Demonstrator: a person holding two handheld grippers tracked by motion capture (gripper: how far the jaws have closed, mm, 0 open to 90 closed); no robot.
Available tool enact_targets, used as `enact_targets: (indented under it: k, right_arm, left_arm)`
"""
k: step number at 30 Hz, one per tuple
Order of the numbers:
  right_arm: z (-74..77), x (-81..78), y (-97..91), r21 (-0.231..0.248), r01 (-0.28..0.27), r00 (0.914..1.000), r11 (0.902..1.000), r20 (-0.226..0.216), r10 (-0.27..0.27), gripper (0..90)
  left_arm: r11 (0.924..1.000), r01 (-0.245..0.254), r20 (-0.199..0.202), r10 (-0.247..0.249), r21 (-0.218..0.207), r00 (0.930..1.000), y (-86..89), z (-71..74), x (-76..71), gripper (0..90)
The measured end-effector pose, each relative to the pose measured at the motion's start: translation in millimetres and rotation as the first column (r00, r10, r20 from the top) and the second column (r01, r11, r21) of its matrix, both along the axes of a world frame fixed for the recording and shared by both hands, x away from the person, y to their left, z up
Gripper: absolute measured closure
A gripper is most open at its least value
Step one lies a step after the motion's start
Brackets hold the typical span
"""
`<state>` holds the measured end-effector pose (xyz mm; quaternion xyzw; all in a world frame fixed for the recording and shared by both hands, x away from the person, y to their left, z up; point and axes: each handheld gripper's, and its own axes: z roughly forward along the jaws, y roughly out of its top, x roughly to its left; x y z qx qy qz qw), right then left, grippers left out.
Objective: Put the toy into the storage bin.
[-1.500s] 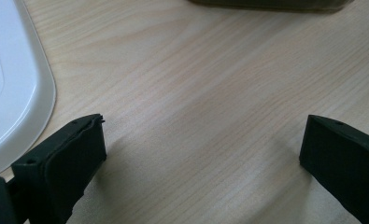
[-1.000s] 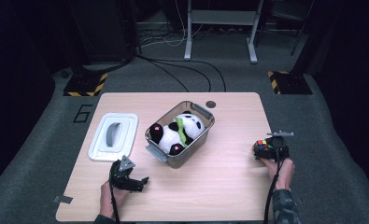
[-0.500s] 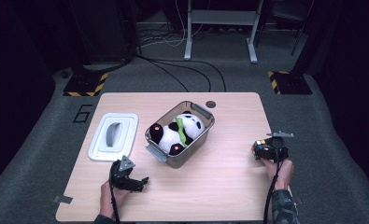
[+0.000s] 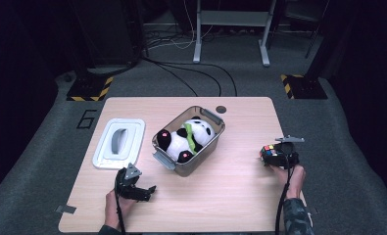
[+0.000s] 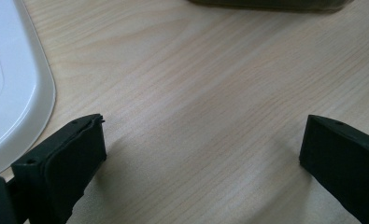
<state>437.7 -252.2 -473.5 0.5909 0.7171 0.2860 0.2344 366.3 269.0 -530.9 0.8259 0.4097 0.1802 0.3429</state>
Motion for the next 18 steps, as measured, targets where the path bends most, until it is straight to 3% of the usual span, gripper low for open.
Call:
enact_targets:
  k: [18]
  right_arm:
    - [20.4,-1.2,20.4,0.009,-0.075,0.9969,0.9971,0.024,0.075,33.4]
  left_arm:
    - [1.0000,0.000,-0.001,0.000,0.000,1.0000,0.0,0.0,0.0,0.1]
